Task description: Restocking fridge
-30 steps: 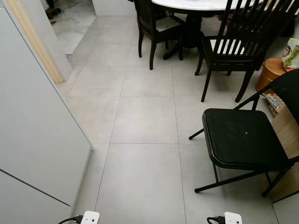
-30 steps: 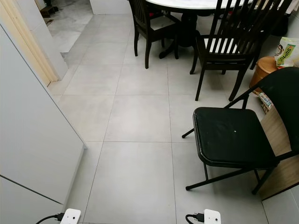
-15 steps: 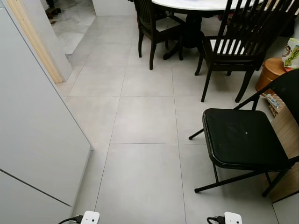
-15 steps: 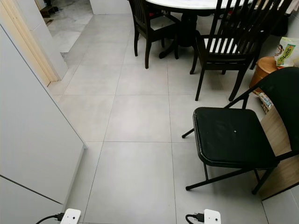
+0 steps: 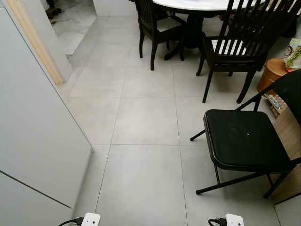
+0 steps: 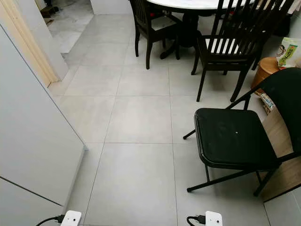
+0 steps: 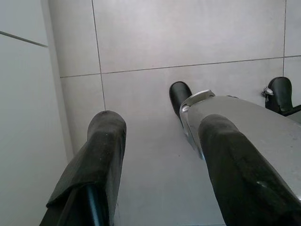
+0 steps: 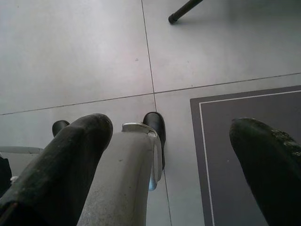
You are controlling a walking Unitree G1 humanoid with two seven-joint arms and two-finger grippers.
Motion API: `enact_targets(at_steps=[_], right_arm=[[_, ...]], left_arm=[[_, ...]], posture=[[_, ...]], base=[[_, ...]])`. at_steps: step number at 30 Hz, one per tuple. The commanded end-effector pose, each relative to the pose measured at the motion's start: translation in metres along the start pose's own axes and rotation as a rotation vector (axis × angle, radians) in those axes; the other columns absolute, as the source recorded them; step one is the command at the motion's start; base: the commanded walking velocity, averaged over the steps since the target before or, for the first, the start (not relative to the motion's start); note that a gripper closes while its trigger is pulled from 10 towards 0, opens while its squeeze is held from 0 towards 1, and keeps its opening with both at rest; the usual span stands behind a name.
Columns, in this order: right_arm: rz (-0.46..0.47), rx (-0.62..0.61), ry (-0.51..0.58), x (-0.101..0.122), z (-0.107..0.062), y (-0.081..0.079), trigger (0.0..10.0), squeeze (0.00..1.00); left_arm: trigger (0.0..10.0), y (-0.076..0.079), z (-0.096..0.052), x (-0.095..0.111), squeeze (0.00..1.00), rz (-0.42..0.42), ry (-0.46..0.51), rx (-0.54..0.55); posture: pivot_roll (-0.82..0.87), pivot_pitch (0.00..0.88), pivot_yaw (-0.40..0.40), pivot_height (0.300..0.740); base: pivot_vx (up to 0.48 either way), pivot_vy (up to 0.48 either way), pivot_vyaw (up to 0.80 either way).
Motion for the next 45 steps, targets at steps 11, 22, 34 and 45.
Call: enact_targets(at_steps=[11, 22, 34, 45], right_arm=[[-0.025, -0.047, 0.022, 0.0502, 0.0094, -0.0065, 10.0, 0.0], [-0.057, -0.056, 0.014, 0.0495, 0.0094, -0.0057, 10.0, 0.0], [-0.057, -0.056, 0.014, 0.0495, 0.0094, -0.0057, 10.0, 0.0], [-0.057, -0.056, 0.014, 0.0495, 0.0094, -0.0057, 10.0, 0.0]], left_arm=[[10.0, -0.0127, 0.0035, 0.0129, 0.0, -0.041, -0.055, 0.022], [10.0, -0.0126, 0.0032, 0.0117, 0.0, -0.034, -0.057, 0.02], [10.0, -0.0126, 0.0032, 0.0117, 0.0, -0.034, -0.057, 0.02], [10.0, -0.0126, 0.0032, 0.0117, 0.0, -0.034, -0.057, 0.02]], posture=[[0.05, 0.0, -0.067, 0.74], [0.05, 0.0, -0.063, 0.74], [0.05, 0.0, -0.063, 0.74], [0.05, 0.0, -0.063, 0.74]], base=[[0.0, 0.0, 0.0], [0.0, 0.0, 0.0], [0.0, 0.0, 0.0], [0.0, 0.0, 0.0]])
Point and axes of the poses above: a point about 5 cm out from each wrist's last joint towards the gripper, its own z axis pointing out of the wrist towards the gripper, its own x axis along the axis of the wrist's last joint, y = z × x, the point moved 1 cm from there along z, pointing out of the wrist towards the gripper, and after that the axes turned 8 degrees about z, right-handed, at the moved point
